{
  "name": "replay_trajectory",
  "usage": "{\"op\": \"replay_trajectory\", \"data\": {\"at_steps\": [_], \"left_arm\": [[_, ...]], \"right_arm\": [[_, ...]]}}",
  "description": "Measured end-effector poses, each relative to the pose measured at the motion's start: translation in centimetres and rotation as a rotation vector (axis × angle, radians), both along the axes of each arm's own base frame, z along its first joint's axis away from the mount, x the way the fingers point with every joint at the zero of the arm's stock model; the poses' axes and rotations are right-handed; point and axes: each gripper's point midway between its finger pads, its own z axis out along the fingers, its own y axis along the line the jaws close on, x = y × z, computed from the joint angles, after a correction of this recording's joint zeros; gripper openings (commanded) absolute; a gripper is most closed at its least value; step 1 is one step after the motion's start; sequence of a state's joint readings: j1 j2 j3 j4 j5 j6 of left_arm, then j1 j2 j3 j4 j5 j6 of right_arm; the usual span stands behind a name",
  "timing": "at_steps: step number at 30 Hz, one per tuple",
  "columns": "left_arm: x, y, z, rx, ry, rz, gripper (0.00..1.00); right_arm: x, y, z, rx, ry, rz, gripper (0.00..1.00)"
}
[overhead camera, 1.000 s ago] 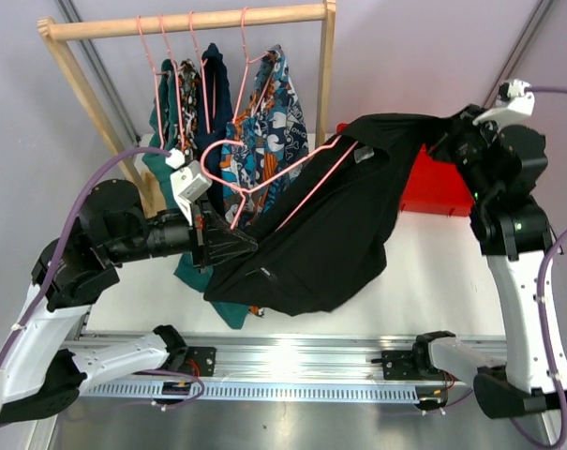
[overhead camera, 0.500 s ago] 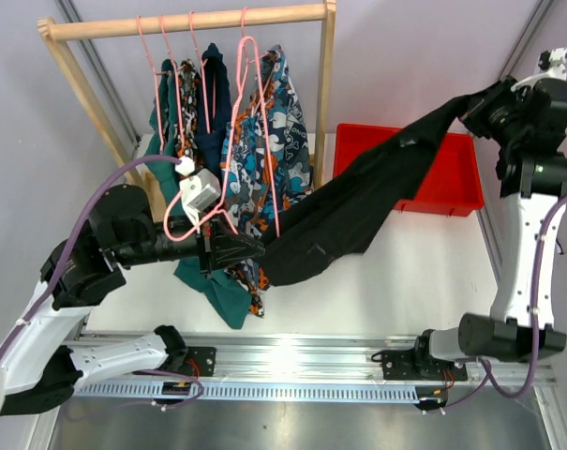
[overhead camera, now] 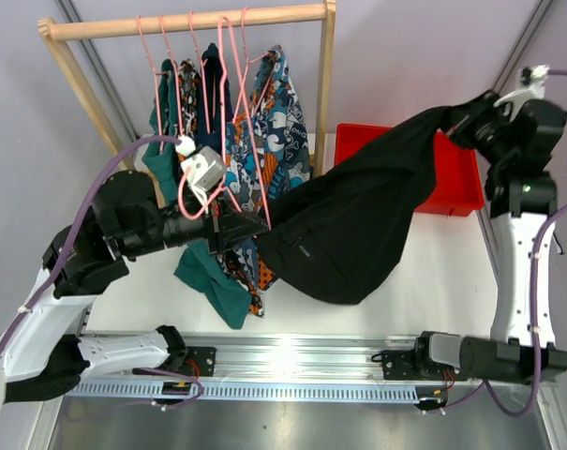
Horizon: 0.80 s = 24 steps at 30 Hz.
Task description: Remove the shorts from the hanger
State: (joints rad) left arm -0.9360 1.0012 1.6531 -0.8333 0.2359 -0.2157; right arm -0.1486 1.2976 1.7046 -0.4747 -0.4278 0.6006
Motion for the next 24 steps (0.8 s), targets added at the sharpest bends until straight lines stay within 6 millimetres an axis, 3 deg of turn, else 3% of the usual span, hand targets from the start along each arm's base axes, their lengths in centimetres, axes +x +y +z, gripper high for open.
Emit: {"op": "replay_trajectory", "data": {"at_steps": [2, 6, 8, 10, 12, 15, 16, 20, 24], "left_arm": [[0.8, -0.2, 0.3, 0.011, 0.004, 0.035, 0.00], [4.5, -1.4, 1.4, 0.080, 0.014, 0.161, 0.00], [7.1, -2.8, 1.1, 0.135, 0.026, 0.234, 0.00], [9.0, -4.0, -1.5, 0.223, 0.061, 0.277, 0.00], [9.6, -4.7, -6.0, 0.329, 0.115, 0.275, 0.00], [7.7, -3.7, -12.5, 0.478, 0.226, 0.225, 0.00], [6.9, -3.3, -13.6, 0.497, 0.254, 0.204, 0.00], [3.9, -2.1, -14.1, 0.457, 0.293, 0.124, 0.00], [1.9, -1.5, -12.7, 0.374, 0.281, 0.066, 0.00]], "right_arm": [[-1.1, 2.2, -0.6, -0.023, -0.033, 0.059, 0.00], [-4.1, 9.3, -1.3, -0.109, -0.086, 0.262, 0.00], [-4.7, 10.7, -1.3, -0.149, -0.098, 0.303, 0.00], [-3.9, 9.7, -0.8, -0.173, -0.089, 0.259, 0.00], [-1.8, 7.3, 1.0, -0.185, -0.094, 0.174, 0.00], [2.3, 2.9, 4.7, -0.193, -0.138, 0.034, 0.00], [3.9, 1.5, 6.3, -0.193, -0.162, -0.008, 0.00], [8.8, -3.5, 11.3, -0.160, -0.285, -0.131, 0.00], [11.9, -7.2, 11.6, -0.058, -0.331, -0.196, 0.00]]}}
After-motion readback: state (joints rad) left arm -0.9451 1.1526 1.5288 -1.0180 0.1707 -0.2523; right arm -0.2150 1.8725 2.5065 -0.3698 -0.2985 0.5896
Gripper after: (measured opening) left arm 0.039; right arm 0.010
